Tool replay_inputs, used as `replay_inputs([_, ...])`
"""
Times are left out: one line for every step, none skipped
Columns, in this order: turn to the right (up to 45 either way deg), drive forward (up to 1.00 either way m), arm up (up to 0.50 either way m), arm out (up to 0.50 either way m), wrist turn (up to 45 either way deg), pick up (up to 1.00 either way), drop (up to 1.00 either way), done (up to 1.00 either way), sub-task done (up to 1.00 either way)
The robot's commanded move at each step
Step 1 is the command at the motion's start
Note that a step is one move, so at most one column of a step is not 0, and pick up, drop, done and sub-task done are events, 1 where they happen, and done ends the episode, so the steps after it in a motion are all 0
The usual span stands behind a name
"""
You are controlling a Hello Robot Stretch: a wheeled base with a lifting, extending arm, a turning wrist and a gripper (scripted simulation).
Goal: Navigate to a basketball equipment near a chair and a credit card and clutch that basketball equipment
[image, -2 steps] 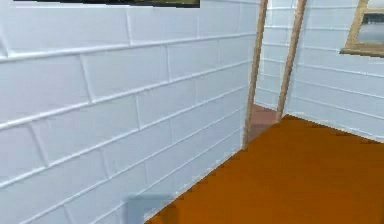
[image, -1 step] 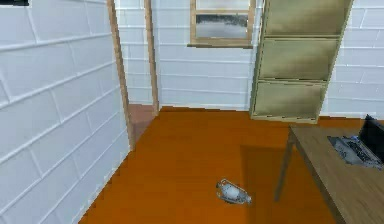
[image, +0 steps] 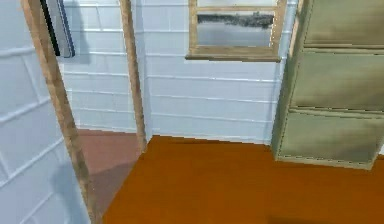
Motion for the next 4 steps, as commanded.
replay_inputs([3.0,0.0,0.0,0.0,0.0,0.0,0.0,0.0,0.0])
replay_inputs([0.0,1.0,0.0,0.0,0.0,0.0,0.0,0.0,0.0])
replay_inputs([0.0,0.25,0.0,0.0,0.0,0.0,0.0,0.0,0.0])
replay_inputs([-45.0,0.0,0.0,0.0,0.0,0.0,0.0,0.0,0.0])
